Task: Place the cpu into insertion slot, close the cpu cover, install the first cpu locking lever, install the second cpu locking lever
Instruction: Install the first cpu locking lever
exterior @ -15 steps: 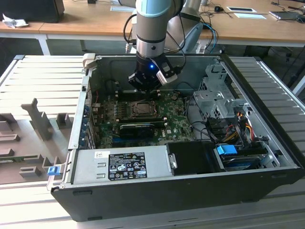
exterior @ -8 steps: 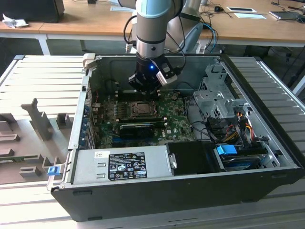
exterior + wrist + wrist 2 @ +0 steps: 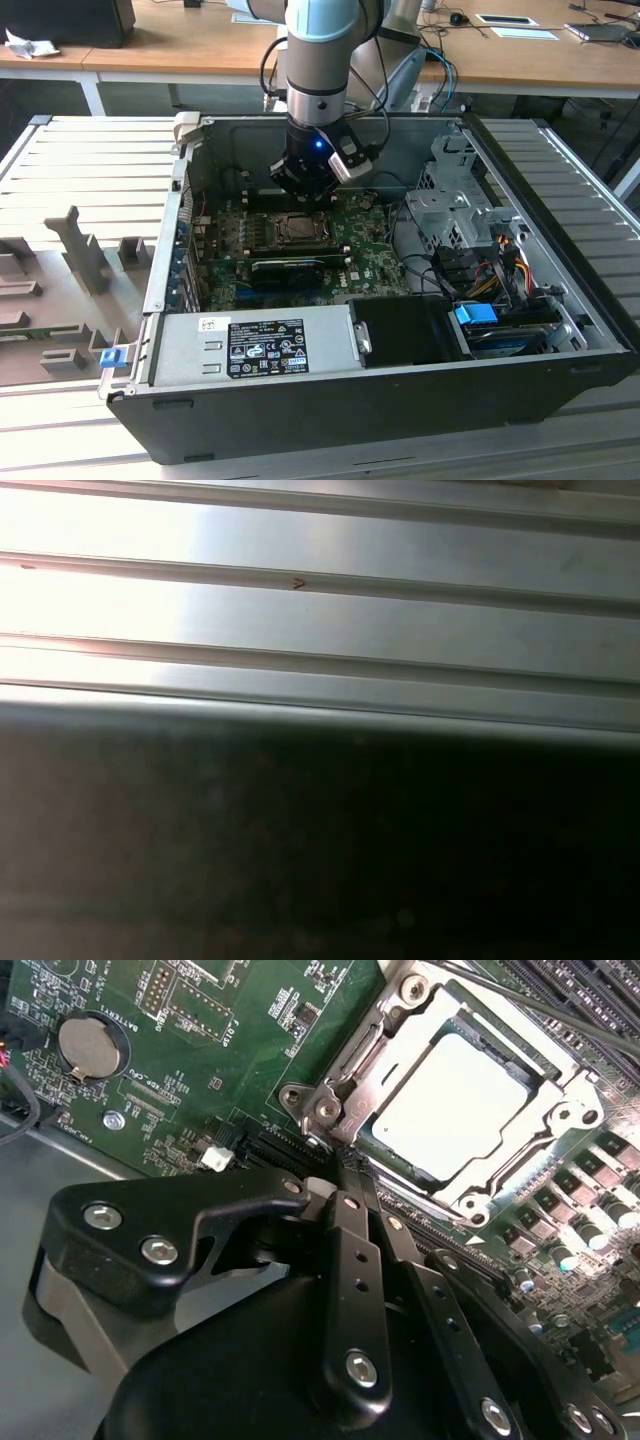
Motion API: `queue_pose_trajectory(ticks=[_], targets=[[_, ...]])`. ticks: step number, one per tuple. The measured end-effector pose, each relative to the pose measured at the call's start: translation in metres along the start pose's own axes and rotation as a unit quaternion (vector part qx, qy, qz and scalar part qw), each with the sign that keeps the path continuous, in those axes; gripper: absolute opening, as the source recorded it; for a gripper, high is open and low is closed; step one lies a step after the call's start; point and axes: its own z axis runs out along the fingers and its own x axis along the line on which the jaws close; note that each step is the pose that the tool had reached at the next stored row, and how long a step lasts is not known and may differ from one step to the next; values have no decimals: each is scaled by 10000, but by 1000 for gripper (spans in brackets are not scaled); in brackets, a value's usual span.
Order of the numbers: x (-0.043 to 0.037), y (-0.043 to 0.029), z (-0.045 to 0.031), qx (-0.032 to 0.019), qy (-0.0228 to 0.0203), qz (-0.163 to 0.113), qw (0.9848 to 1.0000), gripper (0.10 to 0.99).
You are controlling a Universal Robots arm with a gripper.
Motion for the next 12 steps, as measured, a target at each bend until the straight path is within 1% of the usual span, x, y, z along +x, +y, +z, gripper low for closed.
queue_pose_trajectory(ticks=[4, 6, 7, 12], targets=[[-1, 1, -3, -16, -3, 0, 10000, 106], [-3, 7, -129, -15, -2, 0, 10000, 106], [-4, 9, -171, -15, -2, 0, 10000, 106], [-2, -16, -171, -12, -1, 0, 10000, 106]])
